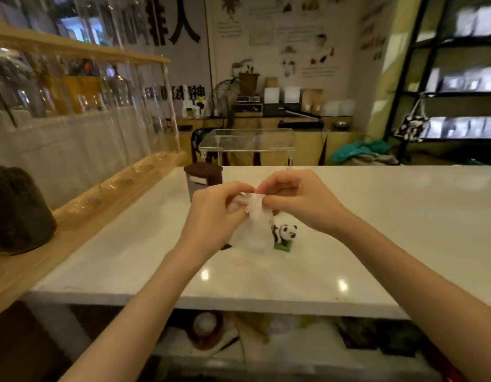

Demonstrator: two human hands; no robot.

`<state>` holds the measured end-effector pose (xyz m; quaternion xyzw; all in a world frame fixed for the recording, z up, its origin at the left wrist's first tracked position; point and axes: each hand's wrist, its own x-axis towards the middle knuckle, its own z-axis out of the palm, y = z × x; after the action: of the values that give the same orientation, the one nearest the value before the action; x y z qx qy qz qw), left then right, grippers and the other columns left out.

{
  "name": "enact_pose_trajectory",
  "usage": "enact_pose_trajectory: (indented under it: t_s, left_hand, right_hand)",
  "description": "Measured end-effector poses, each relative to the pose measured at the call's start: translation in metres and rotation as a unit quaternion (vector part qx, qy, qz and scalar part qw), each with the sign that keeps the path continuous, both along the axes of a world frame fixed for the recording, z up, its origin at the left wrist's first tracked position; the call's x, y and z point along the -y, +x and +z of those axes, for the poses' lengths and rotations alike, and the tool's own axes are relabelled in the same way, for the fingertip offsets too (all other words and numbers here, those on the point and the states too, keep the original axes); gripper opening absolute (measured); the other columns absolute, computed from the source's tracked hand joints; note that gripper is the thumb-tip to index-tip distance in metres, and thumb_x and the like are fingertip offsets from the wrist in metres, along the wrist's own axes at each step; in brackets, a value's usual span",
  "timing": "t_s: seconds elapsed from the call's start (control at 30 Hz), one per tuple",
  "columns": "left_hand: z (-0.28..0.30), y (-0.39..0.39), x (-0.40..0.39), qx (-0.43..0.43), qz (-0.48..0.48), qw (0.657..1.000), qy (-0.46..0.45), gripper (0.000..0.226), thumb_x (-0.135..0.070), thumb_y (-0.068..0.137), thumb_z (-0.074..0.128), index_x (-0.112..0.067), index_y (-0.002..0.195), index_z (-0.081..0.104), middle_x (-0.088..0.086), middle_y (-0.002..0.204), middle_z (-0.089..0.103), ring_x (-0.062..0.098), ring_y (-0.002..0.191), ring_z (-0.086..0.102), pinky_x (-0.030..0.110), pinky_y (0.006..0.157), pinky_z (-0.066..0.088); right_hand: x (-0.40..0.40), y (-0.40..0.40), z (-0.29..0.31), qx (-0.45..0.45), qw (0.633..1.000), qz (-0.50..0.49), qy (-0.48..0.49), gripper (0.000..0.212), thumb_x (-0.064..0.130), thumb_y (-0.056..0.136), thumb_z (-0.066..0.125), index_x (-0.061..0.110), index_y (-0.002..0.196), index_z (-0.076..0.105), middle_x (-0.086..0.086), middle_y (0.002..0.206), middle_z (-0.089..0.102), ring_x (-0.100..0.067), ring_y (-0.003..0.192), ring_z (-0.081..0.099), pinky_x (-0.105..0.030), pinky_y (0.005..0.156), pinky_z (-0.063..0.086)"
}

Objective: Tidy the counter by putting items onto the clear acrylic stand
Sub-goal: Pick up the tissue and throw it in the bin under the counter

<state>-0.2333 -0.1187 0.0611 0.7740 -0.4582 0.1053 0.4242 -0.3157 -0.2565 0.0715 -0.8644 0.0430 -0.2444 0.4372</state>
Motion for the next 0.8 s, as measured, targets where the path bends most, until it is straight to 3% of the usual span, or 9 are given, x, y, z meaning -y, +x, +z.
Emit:
enact_pose_trajectory:
  t_s: [0.2, 0.4, 0.57, 0.63, 0.73, 0.8]
  left_hand:
    - [-0.049, -0.095, 0.031, -0.046, -0.080, 0.995, 0.048, 0.023, -0.016, 0.078, 0.064, -0.021, 0.099, 0.070, -0.012, 0.083, 0.062, -0.005, 0.070, 0.054, -0.001, 0.064, 0.039]
    - [-0.129, -0.171, 0.049, -0.118, -0.119, 0.978, 0.127, 0.021, -0.025, 0.080, 0.064, -0.022, 0.099, 0.070, 0.001, 0.098, 0.072, 0.013, 0.090, 0.062, 0.017, 0.069, 0.044]
    - [-0.217, -0.203, 0.063, -0.126, -0.137, 0.960, 0.207, 0.020, -0.025, 0.078, 0.065, -0.020, 0.097, 0.072, 0.003, 0.096, 0.073, 0.005, 0.079, 0.052, 0.016, 0.063, 0.036]
    - [-0.254, -0.208, 0.070, -0.136, -0.146, 0.947, 0.250, 0.020, -0.023, 0.078, 0.064, -0.022, 0.096, 0.072, 0.005, 0.095, 0.072, 0.011, 0.078, 0.055, 0.019, 0.062, 0.037]
    - [-0.315, -0.208, 0.088, -0.132, -0.158, 0.926, 0.317, 0.022, -0.024, 0.078, 0.063, -0.026, 0.099, 0.070, 0.006, 0.102, 0.063, 0.022, 0.091, 0.060, 0.029, 0.073, 0.045]
    - [-0.362, -0.206, 0.102, -0.136, -0.165, 0.912, 0.350, 0.024, -0.020, 0.081, 0.061, -0.023, 0.103, 0.069, 0.006, 0.107, 0.059, 0.020, 0.096, 0.058, 0.019, 0.074, 0.038]
  right_hand:
    - [0.019, -0.118, -0.049, -0.060, 0.995, -0.072, 0.044, 0.010, 0.004, 0.078, 0.064, 0.007, 0.086, 0.070, -0.009, 0.081, 0.071, -0.019, 0.071, 0.067, -0.027, 0.063, 0.057]
    - [0.024, -0.209, -0.130, -0.117, 0.978, -0.114, 0.129, 0.008, 0.011, 0.081, 0.065, 0.011, 0.087, 0.070, -0.011, 0.089, 0.073, -0.025, 0.084, 0.069, -0.037, 0.075, 0.058]
    - [0.026, -0.247, -0.227, -0.156, 0.954, -0.136, 0.219, 0.013, 0.010, 0.081, 0.064, 0.023, 0.081, 0.069, -0.006, 0.082, 0.071, -0.013, 0.074, 0.066, -0.025, 0.062, 0.054]
    - [0.029, -0.256, -0.271, -0.173, 0.943, -0.159, 0.237, 0.014, 0.007, 0.080, 0.065, 0.020, 0.082, 0.070, -0.005, 0.081, 0.071, -0.008, 0.070, 0.066, -0.017, 0.060, 0.052]
    - [0.040, -0.257, -0.341, -0.208, 0.930, -0.192, 0.233, 0.013, 0.005, 0.080, 0.065, 0.010, 0.090, 0.071, -0.010, 0.088, 0.072, -0.018, 0.081, 0.068, -0.025, 0.073, 0.054]
    - [0.049, -0.255, -0.391, -0.225, 0.922, -0.211, 0.233, 0.015, 0.002, 0.081, 0.063, 0.006, 0.092, 0.071, -0.010, 0.088, 0.072, -0.023, 0.083, 0.067, -0.030, 0.077, 0.053]
